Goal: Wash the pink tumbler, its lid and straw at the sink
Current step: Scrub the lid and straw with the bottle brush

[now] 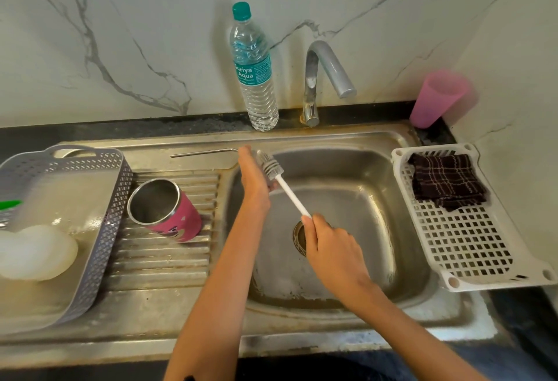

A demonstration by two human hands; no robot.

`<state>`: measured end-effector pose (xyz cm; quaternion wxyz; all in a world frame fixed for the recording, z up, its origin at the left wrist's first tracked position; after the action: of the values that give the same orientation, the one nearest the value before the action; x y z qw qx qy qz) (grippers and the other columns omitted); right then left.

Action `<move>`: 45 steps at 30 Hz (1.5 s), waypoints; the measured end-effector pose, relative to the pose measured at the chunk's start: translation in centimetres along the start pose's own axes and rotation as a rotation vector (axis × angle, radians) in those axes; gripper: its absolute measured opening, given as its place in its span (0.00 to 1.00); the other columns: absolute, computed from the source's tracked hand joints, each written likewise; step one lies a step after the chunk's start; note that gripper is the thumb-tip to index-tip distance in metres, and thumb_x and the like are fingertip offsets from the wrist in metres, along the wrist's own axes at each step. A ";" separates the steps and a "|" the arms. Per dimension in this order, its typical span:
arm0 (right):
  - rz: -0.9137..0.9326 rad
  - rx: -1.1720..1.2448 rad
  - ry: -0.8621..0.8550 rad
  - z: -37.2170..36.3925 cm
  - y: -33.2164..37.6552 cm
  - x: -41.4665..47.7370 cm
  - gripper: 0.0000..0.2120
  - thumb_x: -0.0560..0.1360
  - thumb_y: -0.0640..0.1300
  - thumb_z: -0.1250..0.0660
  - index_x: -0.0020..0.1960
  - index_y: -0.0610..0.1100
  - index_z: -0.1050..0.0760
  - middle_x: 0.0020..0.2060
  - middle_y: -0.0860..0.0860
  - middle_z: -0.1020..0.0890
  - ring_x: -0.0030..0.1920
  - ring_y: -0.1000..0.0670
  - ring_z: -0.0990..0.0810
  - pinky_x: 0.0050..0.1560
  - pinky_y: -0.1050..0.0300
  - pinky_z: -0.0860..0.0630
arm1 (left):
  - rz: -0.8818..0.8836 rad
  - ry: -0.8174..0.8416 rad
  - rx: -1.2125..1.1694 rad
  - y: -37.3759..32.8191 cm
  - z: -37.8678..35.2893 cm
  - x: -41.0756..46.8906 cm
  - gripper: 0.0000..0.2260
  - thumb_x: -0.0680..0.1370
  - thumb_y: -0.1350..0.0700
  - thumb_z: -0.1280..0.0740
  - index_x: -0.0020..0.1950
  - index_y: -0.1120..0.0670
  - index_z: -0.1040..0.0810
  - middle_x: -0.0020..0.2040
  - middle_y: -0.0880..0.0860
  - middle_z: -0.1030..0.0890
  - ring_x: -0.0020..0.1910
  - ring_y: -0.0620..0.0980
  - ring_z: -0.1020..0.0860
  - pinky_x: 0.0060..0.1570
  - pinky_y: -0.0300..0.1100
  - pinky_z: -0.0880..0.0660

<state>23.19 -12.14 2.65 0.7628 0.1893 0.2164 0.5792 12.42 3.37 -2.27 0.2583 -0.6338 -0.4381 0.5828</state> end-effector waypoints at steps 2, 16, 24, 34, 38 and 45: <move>-0.016 0.021 -0.025 0.5 0.5 1.6 0.19 0.83 0.57 0.55 0.47 0.47 0.32 0.32 0.47 0.22 0.36 0.42 0.22 0.38 0.49 0.27 | -0.060 -0.008 0.048 0.2 -0.5 -0.5 0.21 0.80 0.38 0.50 0.46 0.51 0.25 0.40 0.53 0.22 0.41 0.50 0.26 0.39 0.43 0.30; 0.011 -0.085 -0.030 1.0 0.7 1.4 0.19 0.83 0.57 0.55 0.48 0.46 0.32 0.33 0.46 0.21 0.35 0.42 0.21 0.37 0.48 0.24 | 0.220 0.099 -0.187 1.0 -2.2 0.2 0.26 0.78 0.35 0.50 0.42 0.56 0.27 0.33 0.53 0.26 0.30 0.50 0.28 0.29 0.37 0.31; 0.023 -0.064 -0.070 1.6 1.0 3.3 0.19 0.83 0.57 0.55 0.48 0.46 0.31 0.34 0.44 0.20 0.36 0.38 0.21 0.38 0.47 0.25 | 0.207 0.120 -0.069 1.7 -2.7 -0.6 0.26 0.78 0.33 0.49 0.43 0.53 0.25 0.34 0.53 0.23 0.35 0.50 0.25 0.38 0.42 0.28; 0.009 -0.010 -0.058 1.2 0.9 1.9 0.17 0.83 0.57 0.55 0.44 0.49 0.36 0.29 0.50 0.25 0.32 0.43 0.24 0.35 0.50 0.27 | -0.024 0.076 0.023 0.3 -1.4 0.2 0.24 0.81 0.37 0.51 0.51 0.54 0.25 0.42 0.51 0.22 0.41 0.48 0.25 0.39 0.40 0.28; -0.002 0.030 -0.027 1.3 0.8 0.5 0.16 0.83 0.56 0.54 0.44 0.49 0.36 0.29 0.50 0.25 0.31 0.44 0.26 0.35 0.49 0.27 | -0.157 0.064 0.031 -2.0 -1.1 0.7 0.18 0.81 0.40 0.47 0.47 0.52 0.25 0.36 0.49 0.24 0.35 0.45 0.26 0.37 0.40 0.29; -0.041 0.140 0.042 0.1 1.5 0.5 0.18 0.82 0.58 0.55 0.41 0.50 0.37 0.33 0.45 0.22 0.38 0.38 0.23 0.42 0.43 0.24 | -0.316 0.068 0.021 -4.0 -0.1 1.6 0.17 0.78 0.43 0.41 0.53 0.56 0.28 0.40 0.51 0.26 0.33 0.43 0.26 0.33 0.38 0.26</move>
<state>22.12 -11.23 3.47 0.7546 0.2255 0.2762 0.5509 11.38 6.74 0.29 0.3682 -0.5735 -0.5173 0.5176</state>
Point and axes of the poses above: each hand's wrist, its own x-axis towards the middle knuckle, its own z-axis out of the back of the hand, y = z × x, the point moved 9 cm from there along x, towards the middle knuckle
